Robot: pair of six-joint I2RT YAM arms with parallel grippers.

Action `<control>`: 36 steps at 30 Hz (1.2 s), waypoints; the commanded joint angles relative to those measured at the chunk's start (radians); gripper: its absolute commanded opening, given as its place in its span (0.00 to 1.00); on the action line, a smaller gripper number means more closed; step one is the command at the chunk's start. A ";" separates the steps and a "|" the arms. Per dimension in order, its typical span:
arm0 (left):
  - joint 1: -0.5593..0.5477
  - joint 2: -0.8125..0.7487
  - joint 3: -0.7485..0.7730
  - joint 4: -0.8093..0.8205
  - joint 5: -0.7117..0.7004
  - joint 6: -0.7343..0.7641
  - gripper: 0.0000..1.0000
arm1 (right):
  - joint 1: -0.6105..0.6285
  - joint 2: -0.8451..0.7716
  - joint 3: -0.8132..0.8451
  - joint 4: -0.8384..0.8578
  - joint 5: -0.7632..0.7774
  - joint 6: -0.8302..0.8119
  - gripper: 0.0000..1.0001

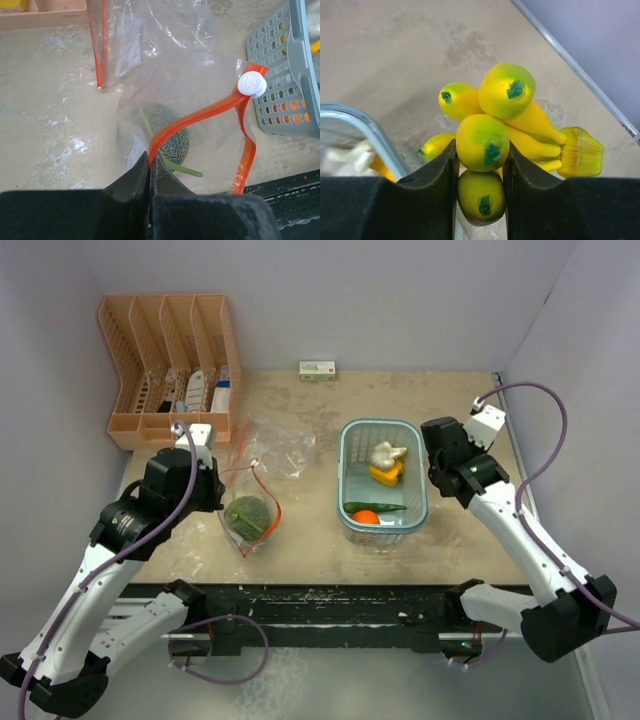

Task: Place the food in the zip-top bag and seal the zipper
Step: Place the fake fruit at the center of the board.

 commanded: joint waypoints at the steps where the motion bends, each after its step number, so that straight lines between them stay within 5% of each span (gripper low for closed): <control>1: -0.002 -0.016 0.026 0.030 0.007 0.002 0.00 | -0.087 0.011 -0.084 0.152 -0.134 -0.033 0.00; 10: -0.002 -0.013 0.031 0.022 -0.002 0.003 0.00 | -0.108 0.033 -0.237 0.354 -0.433 -0.050 0.00; 15: -0.002 -0.003 0.033 0.023 -0.001 0.001 0.00 | -0.108 0.011 -0.267 0.319 -0.468 -0.013 0.04; 16: -0.002 -0.002 0.034 0.024 0.002 0.001 0.00 | -0.108 0.008 -0.269 0.310 -0.467 -0.017 0.18; 19: -0.002 0.002 0.037 0.025 0.006 0.001 0.00 | -0.108 -0.009 -0.261 0.271 -0.415 -0.020 0.80; 22: -0.002 0.004 0.038 0.024 0.000 0.003 0.00 | -0.108 -0.038 -0.235 0.241 -0.385 -0.026 1.00; 27: -0.002 0.012 0.040 0.022 -0.007 0.006 0.00 | -0.108 -0.088 -0.153 0.251 -0.357 -0.114 1.00; 31: -0.002 0.025 0.050 0.022 -0.009 0.011 0.00 | -0.089 -0.089 -0.056 0.310 -0.543 -0.242 0.97; 36: -0.002 0.034 0.058 0.024 -0.014 0.015 0.00 | 0.083 -0.042 0.061 0.348 -0.589 -0.329 0.95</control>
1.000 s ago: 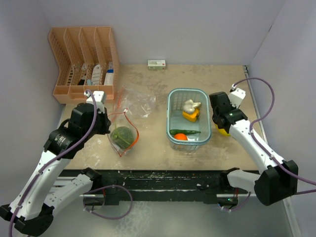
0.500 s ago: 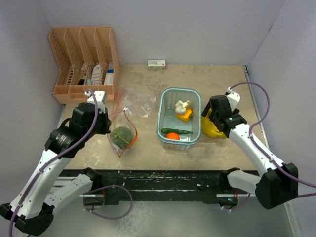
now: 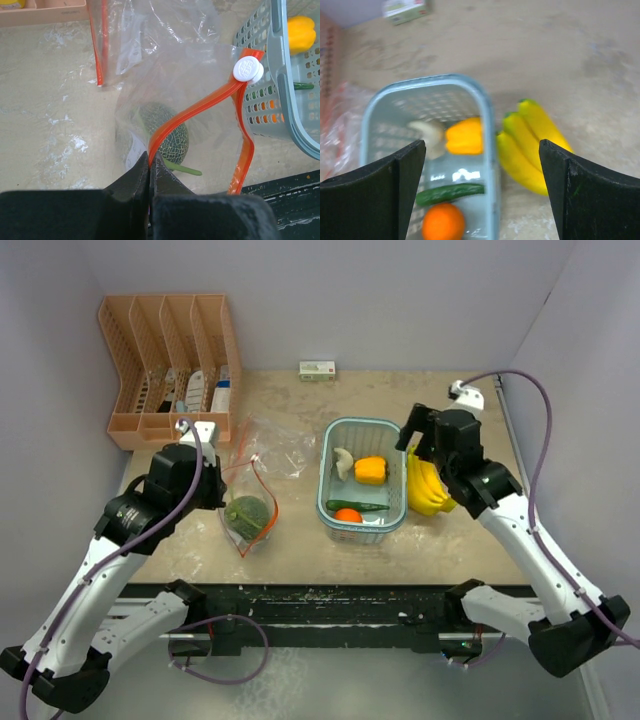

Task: Place the food in the zip-top bag and seal the zipper
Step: Place the fake fruit at the center of the board, then pick up the fake vegetable from the bin.

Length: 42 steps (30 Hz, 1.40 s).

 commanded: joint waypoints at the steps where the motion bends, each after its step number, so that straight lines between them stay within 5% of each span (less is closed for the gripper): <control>1: -0.002 -0.001 0.045 0.034 -0.012 0.014 0.00 | 0.140 0.059 0.141 0.065 -0.104 -0.132 0.95; 12: -0.002 -0.022 0.044 0.022 -0.015 0.012 0.00 | 0.167 0.395 0.290 0.024 -0.225 -0.177 0.95; 42: -0.002 -0.021 0.036 0.005 -0.042 0.027 0.00 | 0.227 0.781 0.117 0.283 -0.087 0.027 0.69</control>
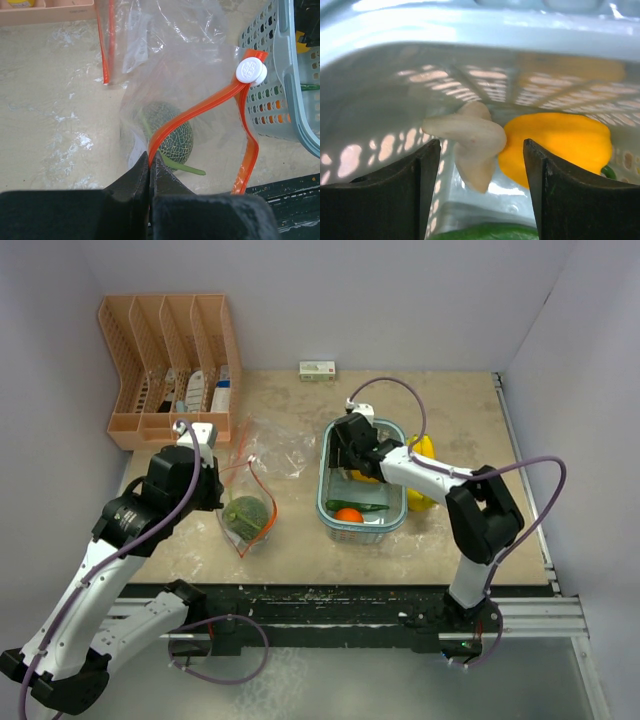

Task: Place the food in the zip-top bag and seal the zipper
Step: Pick up the fake vegetable from the bin.

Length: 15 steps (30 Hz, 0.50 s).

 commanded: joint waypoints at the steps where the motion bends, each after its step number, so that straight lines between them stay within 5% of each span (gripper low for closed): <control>1: -0.002 -0.012 0.039 0.018 -0.020 0.025 0.00 | -0.003 0.066 -0.044 0.061 -0.001 0.018 0.66; 5: -0.002 -0.009 0.045 0.013 -0.020 0.025 0.00 | -0.003 0.098 -0.045 0.091 -0.025 -0.005 0.52; 12: -0.002 -0.009 0.058 0.004 -0.026 0.027 0.00 | -0.003 0.027 -0.060 0.070 0.043 -0.009 0.08; 15: -0.002 -0.005 0.061 0.001 -0.026 0.025 0.00 | -0.003 -0.070 -0.084 0.066 0.050 -0.013 0.01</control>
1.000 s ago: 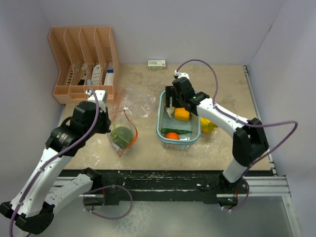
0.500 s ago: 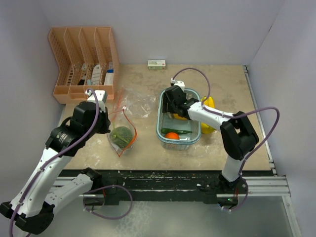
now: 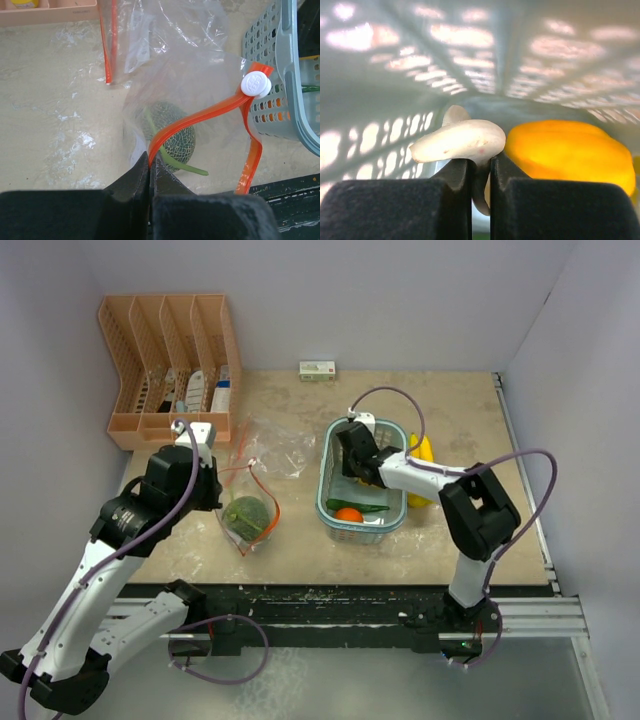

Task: Place the food in the zip-top bag and seal the zipper
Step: Pick up the fake vegetable from the bin, then place the fake vegetable in the zipper food storage bag.

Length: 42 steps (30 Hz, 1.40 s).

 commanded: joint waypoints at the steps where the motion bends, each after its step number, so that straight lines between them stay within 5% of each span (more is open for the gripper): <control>1: -0.002 -0.005 0.046 0.017 -0.020 0.024 0.00 | -0.004 -0.160 -0.033 -0.042 0.022 -0.005 0.01; 12: -0.002 -0.005 0.028 0.023 -0.024 0.015 0.00 | 0.025 -0.498 -0.035 -0.032 -0.198 -0.112 0.00; 21: -0.002 0.008 0.038 0.034 -0.018 0.014 0.00 | 0.321 -0.633 0.012 0.010 -0.269 -0.141 0.00; 29: -0.002 0.007 0.041 0.031 -0.016 0.015 0.00 | 0.550 -0.587 0.005 0.162 -0.245 -0.124 0.00; 34: -0.002 0.000 0.041 0.031 -0.011 0.015 0.00 | 0.610 -0.491 0.031 0.211 -0.248 -0.101 0.00; 42: -0.002 -0.020 0.056 0.018 0.006 0.008 0.00 | 0.623 -0.312 0.125 0.268 -0.047 -0.077 0.04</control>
